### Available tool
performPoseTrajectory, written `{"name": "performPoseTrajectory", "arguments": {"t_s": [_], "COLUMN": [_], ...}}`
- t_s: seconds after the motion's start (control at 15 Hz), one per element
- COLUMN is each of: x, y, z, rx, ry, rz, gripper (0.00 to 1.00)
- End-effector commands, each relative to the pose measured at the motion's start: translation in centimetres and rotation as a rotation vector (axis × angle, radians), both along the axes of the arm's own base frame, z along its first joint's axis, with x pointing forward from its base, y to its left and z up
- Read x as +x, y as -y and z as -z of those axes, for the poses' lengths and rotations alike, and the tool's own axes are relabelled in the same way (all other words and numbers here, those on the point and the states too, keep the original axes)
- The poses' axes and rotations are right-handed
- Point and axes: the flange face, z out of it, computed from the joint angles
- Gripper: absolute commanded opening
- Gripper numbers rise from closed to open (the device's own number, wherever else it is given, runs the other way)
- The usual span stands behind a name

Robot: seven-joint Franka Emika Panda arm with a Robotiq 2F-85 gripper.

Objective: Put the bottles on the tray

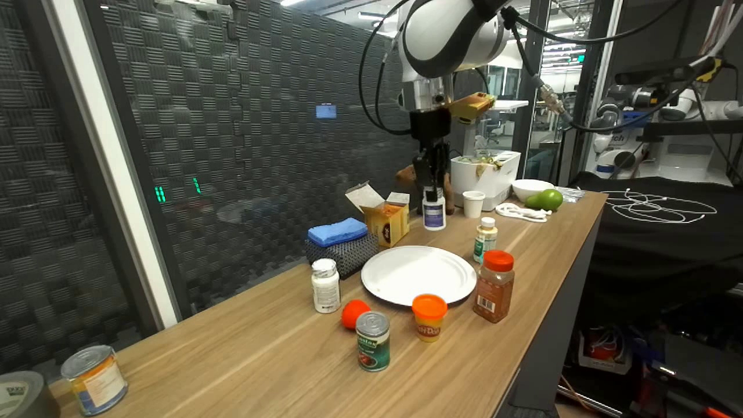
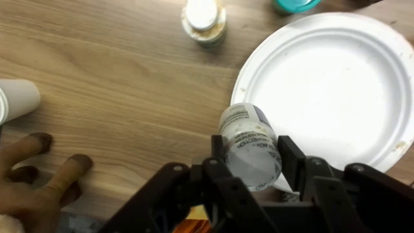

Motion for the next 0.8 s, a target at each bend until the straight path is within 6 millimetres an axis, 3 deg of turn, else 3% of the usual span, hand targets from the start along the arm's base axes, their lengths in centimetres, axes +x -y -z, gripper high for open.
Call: {"name": "performPoseTrajectory", "arguments": {"t_s": [0.0, 0.33, 0.73], "x": [-2.0, -1.3, 0.5], "y": [-3.7, -7.5, -8.5], "z": [2.1, 5.7, 5.5], "rx": [-0.004, 0.032, 0.045], "ry": [-0.065, -0.045, 0.048], "rz": [-0.093, -0.154, -0.175], "gripper": [0.20, 0.20, 0.20]}}
